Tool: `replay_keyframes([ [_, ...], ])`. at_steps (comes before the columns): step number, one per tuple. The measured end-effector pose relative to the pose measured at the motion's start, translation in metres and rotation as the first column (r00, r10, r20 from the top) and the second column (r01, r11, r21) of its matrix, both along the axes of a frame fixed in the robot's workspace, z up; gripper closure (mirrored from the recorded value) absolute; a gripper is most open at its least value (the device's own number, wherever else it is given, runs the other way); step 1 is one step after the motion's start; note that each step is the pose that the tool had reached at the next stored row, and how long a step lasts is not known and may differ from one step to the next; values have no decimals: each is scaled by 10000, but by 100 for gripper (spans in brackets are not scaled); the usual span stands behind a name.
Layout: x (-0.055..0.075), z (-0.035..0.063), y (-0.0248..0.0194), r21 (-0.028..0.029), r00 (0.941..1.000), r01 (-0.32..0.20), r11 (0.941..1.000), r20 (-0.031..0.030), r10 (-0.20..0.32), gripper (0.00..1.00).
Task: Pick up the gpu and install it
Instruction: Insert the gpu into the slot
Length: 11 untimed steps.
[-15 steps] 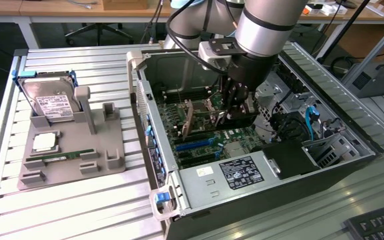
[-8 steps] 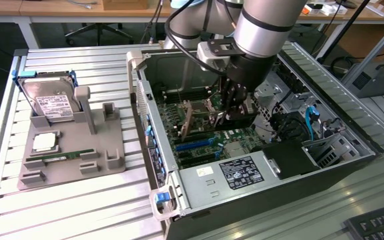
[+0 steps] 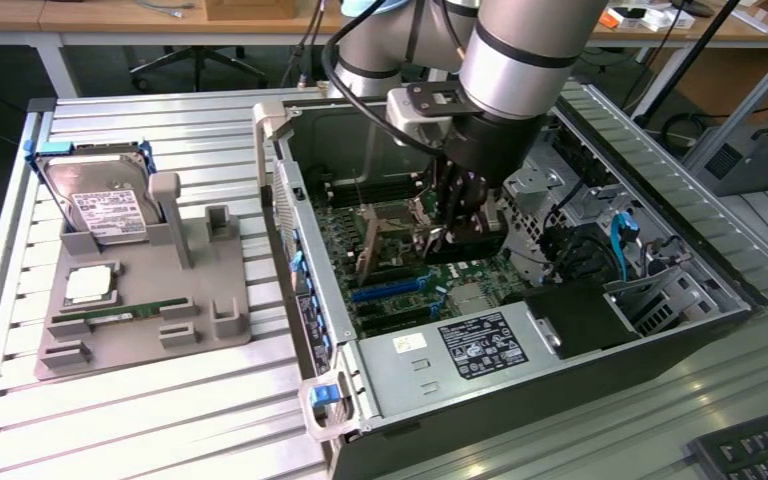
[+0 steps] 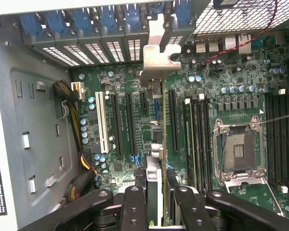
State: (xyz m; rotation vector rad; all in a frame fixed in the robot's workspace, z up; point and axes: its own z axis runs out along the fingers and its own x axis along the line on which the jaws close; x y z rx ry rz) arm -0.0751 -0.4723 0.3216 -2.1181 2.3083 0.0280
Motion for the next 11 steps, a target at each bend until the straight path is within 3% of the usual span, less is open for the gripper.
replay_keyframes([
  [7,-2,-12,7,1,10000,-1,10000,0,1,73],
  [11,-2,-22,32,1,10000,0,10000,0,0,73],
])
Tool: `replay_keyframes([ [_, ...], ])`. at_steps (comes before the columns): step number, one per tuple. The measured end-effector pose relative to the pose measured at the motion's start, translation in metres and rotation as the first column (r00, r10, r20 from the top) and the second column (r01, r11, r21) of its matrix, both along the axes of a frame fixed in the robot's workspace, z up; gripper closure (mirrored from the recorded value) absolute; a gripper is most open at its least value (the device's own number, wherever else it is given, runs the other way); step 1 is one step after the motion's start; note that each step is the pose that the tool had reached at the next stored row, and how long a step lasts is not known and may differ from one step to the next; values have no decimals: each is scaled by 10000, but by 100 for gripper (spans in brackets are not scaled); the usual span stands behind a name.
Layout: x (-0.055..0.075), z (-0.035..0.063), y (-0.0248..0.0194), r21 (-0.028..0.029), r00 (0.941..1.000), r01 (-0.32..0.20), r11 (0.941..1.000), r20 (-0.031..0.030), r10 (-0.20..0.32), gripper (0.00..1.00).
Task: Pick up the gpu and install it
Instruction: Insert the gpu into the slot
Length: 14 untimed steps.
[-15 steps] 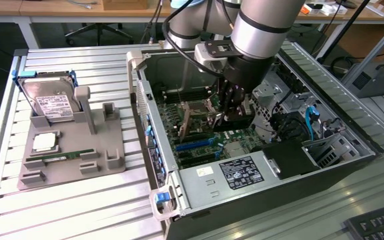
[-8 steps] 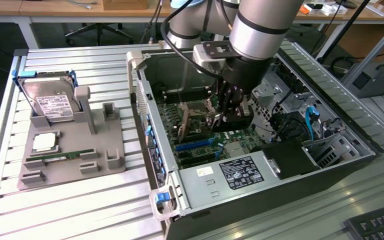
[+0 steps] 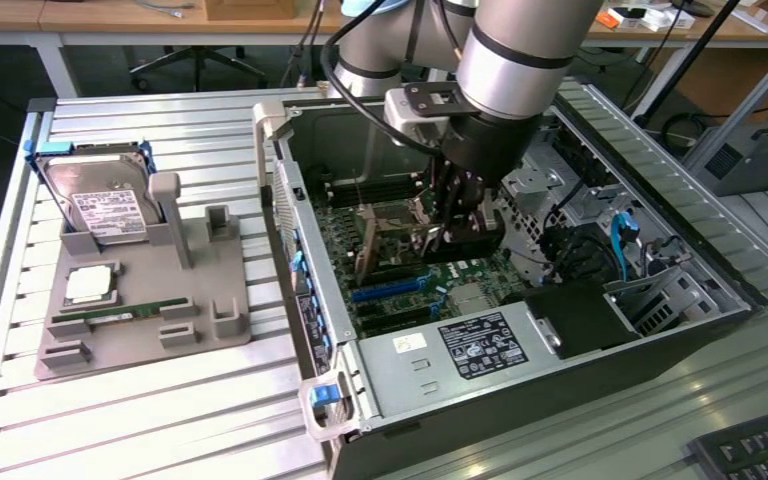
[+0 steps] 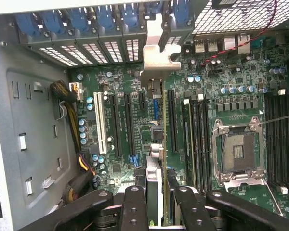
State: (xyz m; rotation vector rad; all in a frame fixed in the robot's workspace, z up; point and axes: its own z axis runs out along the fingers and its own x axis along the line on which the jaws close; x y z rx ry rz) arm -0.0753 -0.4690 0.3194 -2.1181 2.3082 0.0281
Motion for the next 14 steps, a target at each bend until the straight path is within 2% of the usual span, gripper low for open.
replay_keyframes([
  [4,-1,-15,6,13,10000,-2,10000,-1,2,73],
  [8,0,-24,7,85,10000,-81,9999,0,81,73],
  [11,0,-28,6,90,9989,-477,9988,0,477,73],
  [14,-9,-40,6,90,9988,-498,9987,0,498,73],
])
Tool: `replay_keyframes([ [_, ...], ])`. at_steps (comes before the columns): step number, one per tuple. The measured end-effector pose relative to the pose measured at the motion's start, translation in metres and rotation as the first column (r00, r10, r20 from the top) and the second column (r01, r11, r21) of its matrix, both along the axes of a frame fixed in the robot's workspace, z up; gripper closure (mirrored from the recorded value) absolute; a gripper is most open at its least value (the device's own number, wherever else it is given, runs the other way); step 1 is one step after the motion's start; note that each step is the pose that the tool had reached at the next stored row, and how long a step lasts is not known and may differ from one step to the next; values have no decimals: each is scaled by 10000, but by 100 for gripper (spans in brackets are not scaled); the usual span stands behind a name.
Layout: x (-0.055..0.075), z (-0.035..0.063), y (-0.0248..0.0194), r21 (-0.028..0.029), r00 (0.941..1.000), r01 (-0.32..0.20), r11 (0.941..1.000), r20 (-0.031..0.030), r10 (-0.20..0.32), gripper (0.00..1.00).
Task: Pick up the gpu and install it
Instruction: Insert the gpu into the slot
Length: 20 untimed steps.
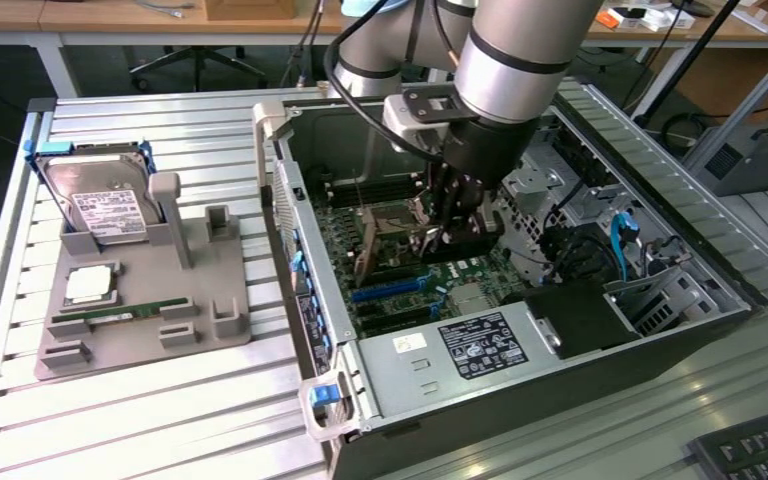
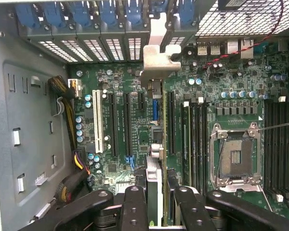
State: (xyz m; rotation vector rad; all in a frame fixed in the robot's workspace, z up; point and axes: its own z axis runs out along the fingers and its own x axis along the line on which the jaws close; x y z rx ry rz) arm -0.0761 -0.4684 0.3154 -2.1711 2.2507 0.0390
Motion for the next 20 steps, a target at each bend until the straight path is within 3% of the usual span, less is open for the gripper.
replay_keyframes([
  [20,-109,-112,28,-2,10000,-22,10000,1,22,73],
])
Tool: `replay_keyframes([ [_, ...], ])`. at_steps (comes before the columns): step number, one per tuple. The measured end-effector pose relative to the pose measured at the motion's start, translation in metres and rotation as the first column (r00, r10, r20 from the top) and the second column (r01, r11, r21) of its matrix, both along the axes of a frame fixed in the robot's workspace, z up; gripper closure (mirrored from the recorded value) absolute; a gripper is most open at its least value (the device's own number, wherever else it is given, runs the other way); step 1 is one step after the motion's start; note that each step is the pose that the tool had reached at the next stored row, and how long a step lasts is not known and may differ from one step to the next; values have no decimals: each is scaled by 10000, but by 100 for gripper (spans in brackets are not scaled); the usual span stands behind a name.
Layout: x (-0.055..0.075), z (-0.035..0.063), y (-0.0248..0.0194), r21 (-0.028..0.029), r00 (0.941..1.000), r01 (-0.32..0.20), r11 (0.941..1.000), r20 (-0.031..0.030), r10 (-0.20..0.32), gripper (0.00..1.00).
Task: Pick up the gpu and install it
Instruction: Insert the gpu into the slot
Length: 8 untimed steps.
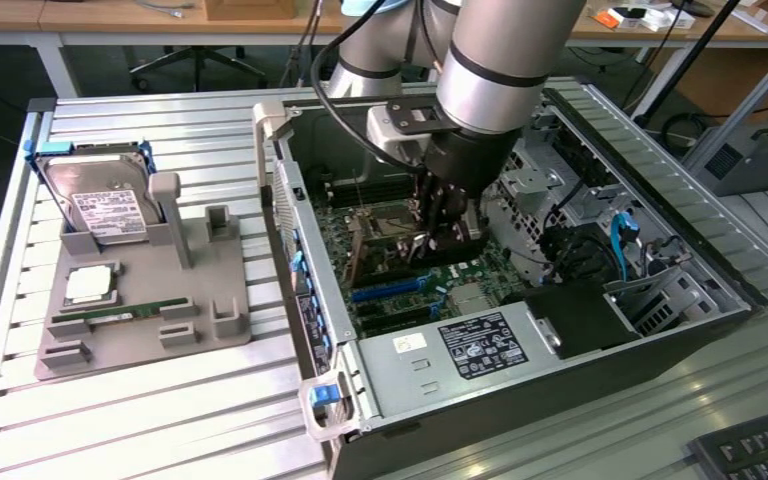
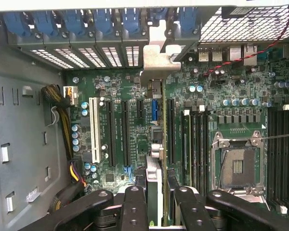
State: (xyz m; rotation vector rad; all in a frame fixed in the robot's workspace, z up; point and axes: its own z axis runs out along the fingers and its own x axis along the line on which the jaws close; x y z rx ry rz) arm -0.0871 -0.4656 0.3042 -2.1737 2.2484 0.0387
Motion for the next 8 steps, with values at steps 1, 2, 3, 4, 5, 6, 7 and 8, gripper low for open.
replay_keyframes([
  [1,-5,-5,2,0,10000,0,10000,-1,0,73],
  [2,-14,-13,3,2,10000,-1,10000,0,1,73],
  [3,-24,-20,5,0,10000,0,10000,-1,0,73],
  [4,-35,-28,5,0,10000,0,10000,0,0,73],
  [5,-44,-34,6,0,10000,0,10000,-1,0,73],
  [6,-55,-44,7,0,10000,0,10000,-1,0,73],
  [7,-65,-52,8,0,10000,-1,10000,0,1,73],
  [8,-77,-64,11,0,10000,0,10000,-1,0,73],
])
